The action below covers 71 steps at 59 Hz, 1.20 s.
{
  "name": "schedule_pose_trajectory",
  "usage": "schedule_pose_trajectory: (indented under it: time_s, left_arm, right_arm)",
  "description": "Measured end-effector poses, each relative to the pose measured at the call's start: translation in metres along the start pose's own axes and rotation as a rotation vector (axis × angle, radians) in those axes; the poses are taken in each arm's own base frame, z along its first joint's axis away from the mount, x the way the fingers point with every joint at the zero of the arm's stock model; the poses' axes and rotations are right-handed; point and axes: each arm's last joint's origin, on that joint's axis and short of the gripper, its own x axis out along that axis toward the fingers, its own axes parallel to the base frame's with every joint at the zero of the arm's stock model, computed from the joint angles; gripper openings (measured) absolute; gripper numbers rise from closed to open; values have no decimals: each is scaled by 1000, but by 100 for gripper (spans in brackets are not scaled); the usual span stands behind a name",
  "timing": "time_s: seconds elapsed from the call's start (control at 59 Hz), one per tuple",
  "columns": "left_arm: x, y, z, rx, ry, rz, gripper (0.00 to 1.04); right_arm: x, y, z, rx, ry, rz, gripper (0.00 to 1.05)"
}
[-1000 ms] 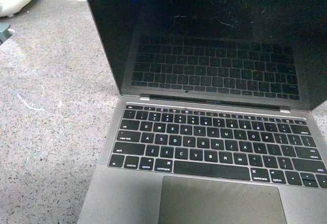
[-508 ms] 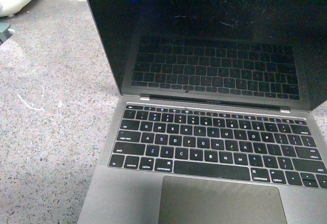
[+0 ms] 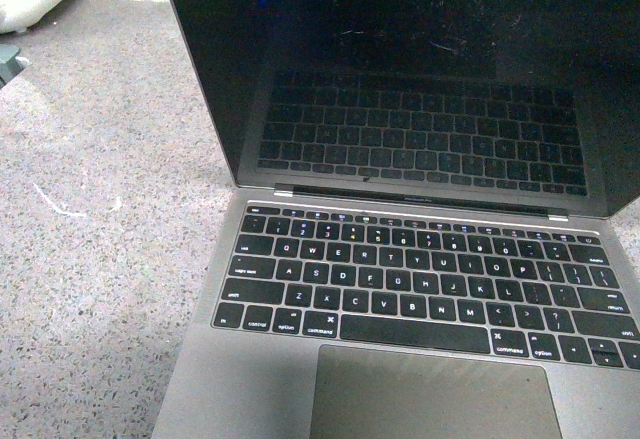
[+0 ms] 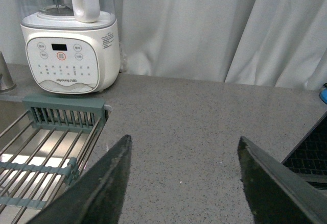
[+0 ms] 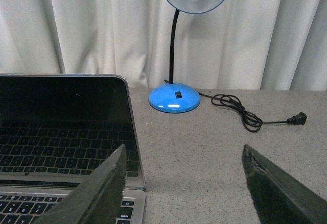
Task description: Close laptop
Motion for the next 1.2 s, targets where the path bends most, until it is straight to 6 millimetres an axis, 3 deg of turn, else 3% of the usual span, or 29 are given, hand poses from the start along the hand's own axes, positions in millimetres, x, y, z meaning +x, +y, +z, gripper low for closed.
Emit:
schedule_pose_trajectory:
  time_s: [0.339,0.373,0.542,0.593,0.661,0.746,1.017,1.203]
  left_arm:
    - [0,0,0,0,0,0,4]
    - [0,0,0,0,0,1,4]
    - [0,0,0,0,0,0,4]
    - [0,0,-3,-95,116,-55,4]
    - [-2,1,-13,-356,338,-56,4]
    - [-2,2,-16,-486,381,-27,4]
    - [4,11,1,-577,330,-3,4]
    - [23,20,24,-557,268,-30,4]
  right_arm:
    - [0,0,0,0,0,0,6]
    - [0,0,0,-3,0,0,1]
    - [0,0,0,-3,0,-8,1]
    - [1,1,7,-11,-78,-172,1]
    - [-1,1,15,32,-147,-402,1]
    - [-1,-2,13,38,-122,-498,1]
    - [1,-9,12,27,-75,-466,1]
    - [10,-19,41,-2,-124,-382,1]
